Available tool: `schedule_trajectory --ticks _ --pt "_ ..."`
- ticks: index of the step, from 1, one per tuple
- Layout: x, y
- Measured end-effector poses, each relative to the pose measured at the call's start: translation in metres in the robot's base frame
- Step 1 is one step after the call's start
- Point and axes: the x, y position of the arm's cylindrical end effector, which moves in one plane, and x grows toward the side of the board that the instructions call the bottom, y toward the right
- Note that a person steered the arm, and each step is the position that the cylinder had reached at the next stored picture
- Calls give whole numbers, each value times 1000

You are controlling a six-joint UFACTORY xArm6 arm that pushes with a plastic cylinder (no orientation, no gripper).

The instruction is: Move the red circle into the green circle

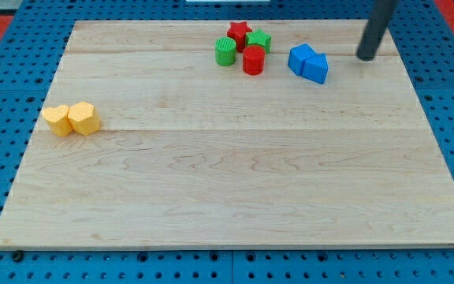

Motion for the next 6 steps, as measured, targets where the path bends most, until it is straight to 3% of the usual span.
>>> schedule_trajectory --ticks 2,3,4,5,6 --pt "-54 -30" --pt "-46 -106" --pt "-2 -111" --pt "7 -152" --pt "20 -149"
